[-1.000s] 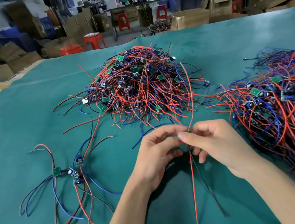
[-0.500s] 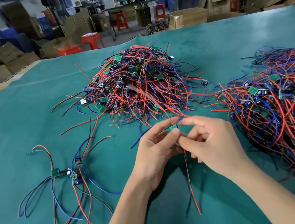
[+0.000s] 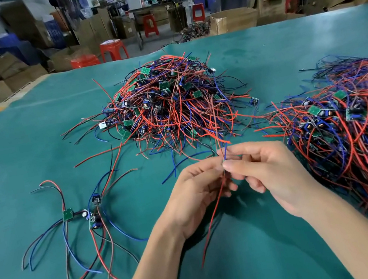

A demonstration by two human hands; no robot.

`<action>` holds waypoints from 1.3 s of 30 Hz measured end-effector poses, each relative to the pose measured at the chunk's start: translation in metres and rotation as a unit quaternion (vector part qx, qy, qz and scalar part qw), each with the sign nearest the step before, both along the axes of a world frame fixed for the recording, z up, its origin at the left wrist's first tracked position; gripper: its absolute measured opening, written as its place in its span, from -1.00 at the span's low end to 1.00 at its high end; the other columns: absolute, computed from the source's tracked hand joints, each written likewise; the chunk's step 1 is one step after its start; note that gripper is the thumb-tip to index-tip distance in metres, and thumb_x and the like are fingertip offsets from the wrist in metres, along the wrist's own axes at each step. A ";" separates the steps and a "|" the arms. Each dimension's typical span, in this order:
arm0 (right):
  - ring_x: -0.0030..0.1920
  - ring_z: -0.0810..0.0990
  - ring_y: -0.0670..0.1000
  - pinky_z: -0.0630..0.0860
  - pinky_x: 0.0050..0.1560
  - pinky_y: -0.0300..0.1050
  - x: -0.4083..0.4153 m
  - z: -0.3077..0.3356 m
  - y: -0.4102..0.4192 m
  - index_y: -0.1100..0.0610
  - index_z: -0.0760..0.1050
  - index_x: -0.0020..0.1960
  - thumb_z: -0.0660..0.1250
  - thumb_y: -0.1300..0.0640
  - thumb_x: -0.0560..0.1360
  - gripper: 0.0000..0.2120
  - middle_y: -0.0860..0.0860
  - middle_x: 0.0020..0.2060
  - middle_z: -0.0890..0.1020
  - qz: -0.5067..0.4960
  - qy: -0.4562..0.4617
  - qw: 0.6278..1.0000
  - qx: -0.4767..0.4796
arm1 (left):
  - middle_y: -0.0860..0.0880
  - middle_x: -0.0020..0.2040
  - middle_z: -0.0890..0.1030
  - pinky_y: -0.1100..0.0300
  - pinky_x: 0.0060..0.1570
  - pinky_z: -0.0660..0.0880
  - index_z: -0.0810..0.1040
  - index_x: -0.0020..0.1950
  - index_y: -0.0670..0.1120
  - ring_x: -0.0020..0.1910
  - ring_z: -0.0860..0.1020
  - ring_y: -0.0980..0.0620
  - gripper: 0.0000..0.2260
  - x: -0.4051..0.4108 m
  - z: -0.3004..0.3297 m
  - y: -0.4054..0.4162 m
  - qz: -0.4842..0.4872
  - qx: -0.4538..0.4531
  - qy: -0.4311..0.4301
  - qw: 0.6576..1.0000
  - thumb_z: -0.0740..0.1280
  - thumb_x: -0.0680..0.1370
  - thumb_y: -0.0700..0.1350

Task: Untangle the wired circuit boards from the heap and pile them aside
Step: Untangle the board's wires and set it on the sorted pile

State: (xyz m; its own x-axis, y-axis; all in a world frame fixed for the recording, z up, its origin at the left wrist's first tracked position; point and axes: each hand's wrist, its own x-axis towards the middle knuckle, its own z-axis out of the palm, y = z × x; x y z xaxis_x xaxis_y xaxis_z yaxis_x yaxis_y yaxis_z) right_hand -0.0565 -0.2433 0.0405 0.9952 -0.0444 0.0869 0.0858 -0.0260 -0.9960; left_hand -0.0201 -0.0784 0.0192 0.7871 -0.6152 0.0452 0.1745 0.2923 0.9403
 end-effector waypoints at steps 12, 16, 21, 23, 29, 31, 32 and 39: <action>-0.47 0.18 -0.02 0.05 -0.47 -0.18 0.000 0.004 -0.003 0.13 0.75 -0.16 0.64 0.01 0.16 -0.69 0.24 -0.33 0.45 -0.008 -0.013 0.998 0.068 | -0.08 -0.25 0.56 0.23 -0.12 0.47 0.60 -0.05 -0.15 -0.27 0.50 0.04 -0.83 -0.006 0.001 -0.002 -0.027 0.020 -0.041 0.999 0.24 0.64 -0.16; -0.51 0.25 -0.07 0.10 -0.52 -0.24 0.003 0.001 -0.008 0.09 0.72 -0.25 0.70 0.13 0.14 -0.75 0.14 -0.34 0.54 -0.027 -0.015 0.997 0.068 | -0.10 -0.25 0.59 0.23 -0.14 0.48 0.60 -0.15 -0.17 -0.26 0.51 0.02 -0.79 -0.006 -0.001 -0.004 -0.005 0.024 -0.035 0.999 0.28 0.61 -0.11; -0.49 0.40 -0.06 0.31 -0.52 -0.26 0.002 -0.001 -0.005 0.08 0.68 -0.27 0.58 0.02 0.22 -0.83 0.02 -0.36 0.61 -0.026 -0.010 0.996 0.087 | -0.11 -0.24 0.62 0.20 -0.15 0.51 0.61 -0.15 -0.20 -0.27 0.55 0.01 -0.83 -0.005 -0.003 -0.003 0.016 0.026 -0.029 0.999 0.33 0.58 -0.15; -0.48 0.41 -0.04 0.34 -0.51 -0.24 0.002 -0.002 -0.005 0.11 0.66 -0.25 0.56 0.13 0.32 -0.91 0.09 -0.33 0.64 -0.044 -0.005 0.995 0.085 | -0.10 -0.25 0.63 0.22 -0.20 0.51 0.61 -0.18 -0.16 -0.30 0.56 0.02 -0.81 -0.005 -0.003 -0.003 0.009 0.042 -0.035 0.998 0.30 0.60 -0.18; -0.51 0.43 -0.03 0.39 -0.50 -0.24 0.006 -0.006 -0.011 0.13 0.68 -0.25 0.56 0.28 0.43 -0.87 0.16 -0.36 0.68 -0.144 -0.061 0.988 -0.008 | -0.05 -0.39 0.57 0.26 -0.35 0.43 0.65 -0.03 -0.20 -0.45 0.50 0.05 -0.78 -0.004 -0.003 -0.005 0.008 0.123 -0.074 0.990 0.25 0.66 -0.13; -0.52 0.45 -0.07 0.39 -0.50 -0.27 0.008 -0.007 -0.015 0.09 0.68 -0.25 0.58 0.25 0.42 -0.86 0.07 -0.40 0.67 -0.185 -0.083 0.979 -0.028 | -0.03 -0.41 0.56 0.25 -0.37 0.41 0.64 -0.02 -0.24 -0.46 0.48 0.06 -0.76 -0.004 -0.004 -0.005 0.002 0.150 -0.093 0.984 0.25 0.66 -0.13; -0.52 0.46 -0.09 0.39 -0.50 -0.28 0.010 -0.008 -0.019 0.05 0.69 -0.25 0.59 0.23 0.42 -0.86 0.04 -0.40 0.68 -0.209 -0.091 0.973 -0.033 | -0.02 -0.43 0.55 0.27 -0.37 0.41 0.64 -0.04 -0.24 -0.47 0.47 0.08 -0.76 -0.004 -0.004 -0.005 -0.003 0.159 -0.101 0.982 0.25 0.66 -0.13; -0.44 0.53 -0.13 0.47 -0.36 -0.18 0.009 0.005 -0.052 -0.13 0.68 -0.25 0.55 0.02 0.41 -0.90 -0.14 -0.37 0.69 -0.357 -0.165 0.920 0.001 | -0.02 -0.47 0.47 0.31 -0.39 0.37 0.64 -0.10 -0.16 -0.48 0.38 0.09 -0.78 -0.007 0.000 -0.005 -0.034 0.167 -0.119 0.978 0.28 0.65 -0.13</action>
State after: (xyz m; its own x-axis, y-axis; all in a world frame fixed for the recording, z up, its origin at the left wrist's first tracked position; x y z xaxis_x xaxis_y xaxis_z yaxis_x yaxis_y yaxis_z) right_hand -0.0476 -0.2956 0.0452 0.6324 -0.6761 0.3781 0.3446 -0.1916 -0.9190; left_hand -0.0269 -0.0838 0.0191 0.7351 -0.6779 0.0100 -0.0530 -0.0428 0.9977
